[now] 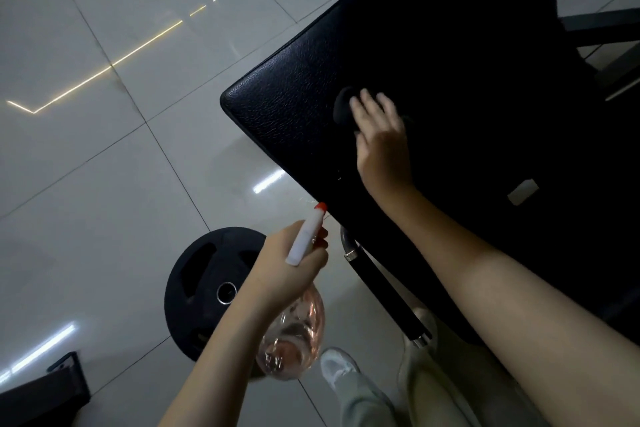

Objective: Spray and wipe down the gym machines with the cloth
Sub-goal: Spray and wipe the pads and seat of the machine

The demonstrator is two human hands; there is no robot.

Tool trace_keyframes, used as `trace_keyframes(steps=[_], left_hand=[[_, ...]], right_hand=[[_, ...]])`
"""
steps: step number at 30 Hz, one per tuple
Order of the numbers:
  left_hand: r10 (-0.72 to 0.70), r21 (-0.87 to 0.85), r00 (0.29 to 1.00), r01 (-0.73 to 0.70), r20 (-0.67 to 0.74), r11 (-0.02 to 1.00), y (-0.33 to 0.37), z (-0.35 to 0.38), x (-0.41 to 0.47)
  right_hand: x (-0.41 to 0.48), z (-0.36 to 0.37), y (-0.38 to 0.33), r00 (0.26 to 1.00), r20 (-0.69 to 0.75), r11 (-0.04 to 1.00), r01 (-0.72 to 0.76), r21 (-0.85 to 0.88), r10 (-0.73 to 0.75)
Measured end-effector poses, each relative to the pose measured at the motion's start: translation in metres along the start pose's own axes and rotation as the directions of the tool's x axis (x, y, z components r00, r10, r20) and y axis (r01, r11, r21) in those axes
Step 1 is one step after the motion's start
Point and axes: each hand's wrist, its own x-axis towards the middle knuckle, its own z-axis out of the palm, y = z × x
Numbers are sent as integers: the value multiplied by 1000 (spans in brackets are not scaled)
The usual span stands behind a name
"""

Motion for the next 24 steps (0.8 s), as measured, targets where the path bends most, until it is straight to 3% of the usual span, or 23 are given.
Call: trace_keyframes(steps=[4,6,9,12,18,20,22,24], left_hand=[[-20,-23,1000,20,-13,1000,-5,-2,-2],[-6,-7,1000,6,4,1000,-7,-1,-4],[11,-3,1000,-11,21,1000,-10,-2,-4],[-11,-35,1000,12,29,999,-14,-4,-2],[-21,-43,999,23,46,999,-21,-9,-4],[-22,-55,999,25,42,998,-20,-12,-4],[-15,-49,999,18,50,999,-18,-13,-3],[-18,-68,999,20,32,997,-16,-15,-2]], right_hand=[[-63,-17,22,927,168,933,351,-72,-336],[-77,-27,35,913,179,916,387,-107,-366],[-52,-15,24,973,54,964,229,-139,-223],[-18,6,-13,999,-29,998,30,-58,-32],[-91,-12,11,928,156,926,357,-121,-337],[-98,-20,17,967,115,955,244,-169,-227],[-85,-12,3,1000,13,992,18,-127,-16],[-74,3,-18,997,-60,998,-44,-53,41]])
